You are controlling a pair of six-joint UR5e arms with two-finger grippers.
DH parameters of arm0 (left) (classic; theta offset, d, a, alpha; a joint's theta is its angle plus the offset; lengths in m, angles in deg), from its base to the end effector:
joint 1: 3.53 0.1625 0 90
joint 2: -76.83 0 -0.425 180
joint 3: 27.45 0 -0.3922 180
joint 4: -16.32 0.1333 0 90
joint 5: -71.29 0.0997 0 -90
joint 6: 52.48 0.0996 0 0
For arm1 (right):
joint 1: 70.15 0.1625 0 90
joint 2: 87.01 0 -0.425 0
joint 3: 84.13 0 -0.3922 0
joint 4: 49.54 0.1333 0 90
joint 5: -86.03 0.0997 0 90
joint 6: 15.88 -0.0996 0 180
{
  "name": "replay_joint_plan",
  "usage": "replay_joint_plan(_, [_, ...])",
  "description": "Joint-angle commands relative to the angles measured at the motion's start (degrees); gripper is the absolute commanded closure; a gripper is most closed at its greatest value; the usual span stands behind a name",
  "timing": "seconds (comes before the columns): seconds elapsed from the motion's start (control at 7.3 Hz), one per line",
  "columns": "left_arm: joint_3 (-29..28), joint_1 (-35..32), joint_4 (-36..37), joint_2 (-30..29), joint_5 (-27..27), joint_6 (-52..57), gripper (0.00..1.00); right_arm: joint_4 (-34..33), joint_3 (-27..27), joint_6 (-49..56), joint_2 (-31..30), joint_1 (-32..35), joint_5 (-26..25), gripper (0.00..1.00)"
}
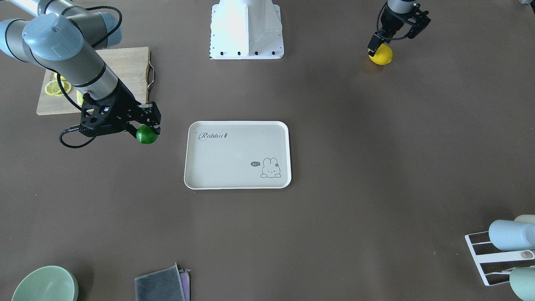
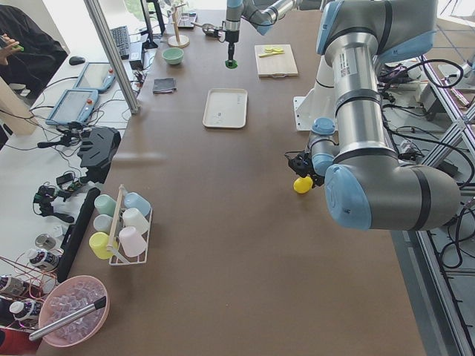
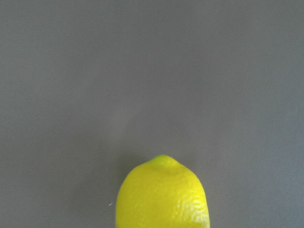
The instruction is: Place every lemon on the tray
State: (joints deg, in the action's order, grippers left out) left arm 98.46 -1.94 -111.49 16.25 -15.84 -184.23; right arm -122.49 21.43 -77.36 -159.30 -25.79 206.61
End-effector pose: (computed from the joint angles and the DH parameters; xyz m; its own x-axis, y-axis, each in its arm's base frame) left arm 0.3255 -0.1293 0.4899 0.5289 -0.6506 -0.5449 0.4818 0.7588 -0.4383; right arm -0.3618 -0.4694 0.3302 0.5548 -0.0324 0.8313 -0.0650 0.9945 0.0821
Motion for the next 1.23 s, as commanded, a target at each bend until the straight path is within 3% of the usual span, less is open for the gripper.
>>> replay_joint_plan(0.0, [-1.1, 0.35, -0.07, -0.33, 0.29, -0.18, 0.02, 0.0, 0.0, -0.05, 0.31, -0.41, -0.34, 1.0])
replay_joint_plan(0.41, [-2.16, 0.35, -0.25, -0.42, 0.38, 0.44, 0.04, 0.09, -1.58, -2.22, 2.68, -2.34, -3.06, 1.0])
replay_joint_plan(0.55, [-2.07, 0.08, -0.34, -1.12, 0.38, 0.0, 0.99, 0.09, -1.59, -2.94, 3.38, -2.52, -3.24, 1.0])
replay_joint_plan(0.82, [0.72, -3.41, -0.69, -0.69, -0.49, 0.61, 1.0, 0.0, -1.59, -4.17, 4.52, -2.52, -3.25, 1.0])
replay_joint_plan(0.96, [2.57, -6.65, -0.6, -0.51, -3.46, 1.4, 1.0, 0.0, -1.32, -4.96, 4.88, -2.52, -3.16, 1.0])
replay_joint_plan(1.1, [3.72, -13.91, -0.51, -1.38, -7.32, 7.85, 1.0, 0.0, -1.32, -5.4, 5.14, -2.52, -3.07, 1.0])
